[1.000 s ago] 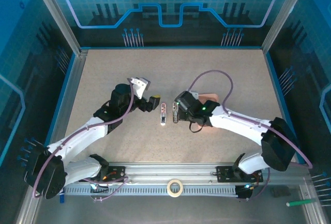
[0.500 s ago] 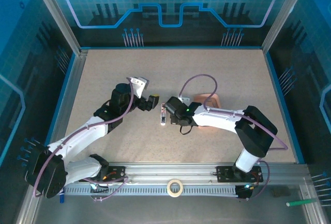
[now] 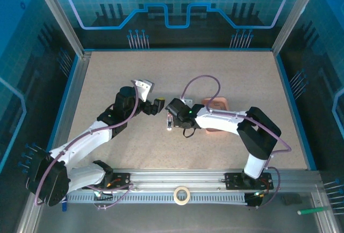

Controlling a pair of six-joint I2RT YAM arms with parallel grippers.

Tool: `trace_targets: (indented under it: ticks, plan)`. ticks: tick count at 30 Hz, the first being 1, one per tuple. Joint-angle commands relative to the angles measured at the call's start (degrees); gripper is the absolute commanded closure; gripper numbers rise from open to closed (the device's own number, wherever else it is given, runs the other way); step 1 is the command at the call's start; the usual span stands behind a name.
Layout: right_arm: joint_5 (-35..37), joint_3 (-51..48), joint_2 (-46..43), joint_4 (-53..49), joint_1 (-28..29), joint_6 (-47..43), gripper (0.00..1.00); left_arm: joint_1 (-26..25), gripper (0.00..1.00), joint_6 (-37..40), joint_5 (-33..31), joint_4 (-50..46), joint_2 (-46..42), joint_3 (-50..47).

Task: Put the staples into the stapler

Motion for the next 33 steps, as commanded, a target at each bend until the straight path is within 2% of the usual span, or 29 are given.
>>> trace_targets:
  ticks: [1,33]
  plan:
    - [1.9,1.3,1.1,0.0,0.7,-0.6,0.85,0.5,0.08,-0.1,-0.5,-0.7,-0.8,1.4]
    - [3.6,1.6,2.2,-1.4,0.2,-2.3,0.86,1.0,0.08,0.3,0.3,-0.2,-0.7,1.3]
